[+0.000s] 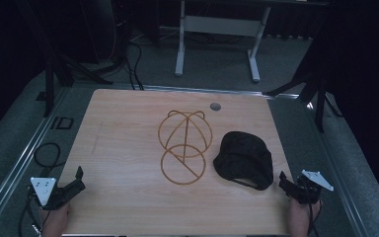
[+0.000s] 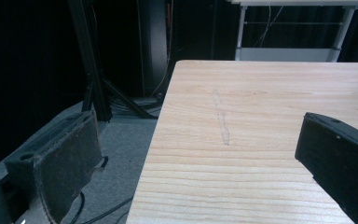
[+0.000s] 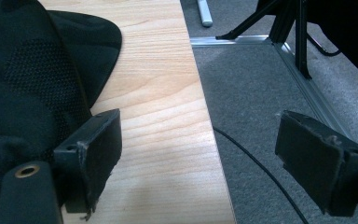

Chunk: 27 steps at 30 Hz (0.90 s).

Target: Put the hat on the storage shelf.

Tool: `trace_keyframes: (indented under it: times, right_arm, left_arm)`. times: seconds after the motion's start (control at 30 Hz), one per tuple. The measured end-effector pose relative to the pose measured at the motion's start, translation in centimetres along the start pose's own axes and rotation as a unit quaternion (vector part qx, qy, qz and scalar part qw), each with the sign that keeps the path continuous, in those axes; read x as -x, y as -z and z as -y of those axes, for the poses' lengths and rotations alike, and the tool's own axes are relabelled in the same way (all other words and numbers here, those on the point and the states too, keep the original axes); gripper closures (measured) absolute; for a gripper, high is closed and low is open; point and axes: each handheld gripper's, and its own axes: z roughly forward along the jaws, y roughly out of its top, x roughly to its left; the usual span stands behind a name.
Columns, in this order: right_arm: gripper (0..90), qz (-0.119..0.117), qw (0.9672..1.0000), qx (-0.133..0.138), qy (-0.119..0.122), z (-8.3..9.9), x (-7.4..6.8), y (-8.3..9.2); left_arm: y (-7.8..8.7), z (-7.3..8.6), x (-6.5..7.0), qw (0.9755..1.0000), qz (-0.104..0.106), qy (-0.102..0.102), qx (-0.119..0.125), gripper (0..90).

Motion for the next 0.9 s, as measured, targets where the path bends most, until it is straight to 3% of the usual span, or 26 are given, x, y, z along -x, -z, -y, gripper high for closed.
trace_keyframes:
  times: [0.37, 0.43, 0.6, 0.8, 0.9]
  right_arm:
    - [14.4, -0.022, 0.9996, 0.011, -0.012, 0.0, 0.5, 0.1]
    - [14.2, -0.033, 0.9990, 0.025, -0.016, 0.0, 0.6, 0.2]
    - [13.7, -0.055, 0.9981, 0.028, -0.006, -1.0, 0.4, 0.8]
    - [12.8, -0.120, 0.9910, 0.057, -0.017, -4.2, -0.4, 3.0]
    - [12.8, -0.135, 0.9881, 0.073, 0.003, -6.0, -1.4, 4.3]
  left_arm:
    - [0.0, 0.0, 0.0, 1.0000, -0.001, 0.000, -0.001, 0.7]
    - [0.0, 0.0, 0.0, 1.0000, -0.002, 0.000, -0.001, 0.6]
    - [0.0, 0.0, 0.1, 1.0000, -0.002, -0.002, -0.003, 0.7]
    - [0.0, 0.0, 0.1, 1.0000, -0.002, -0.002, -0.002, 0.6]
    - [0.0, 0.0, 0.1, 1.0000, -0.001, -0.002, -0.001, 0.6]
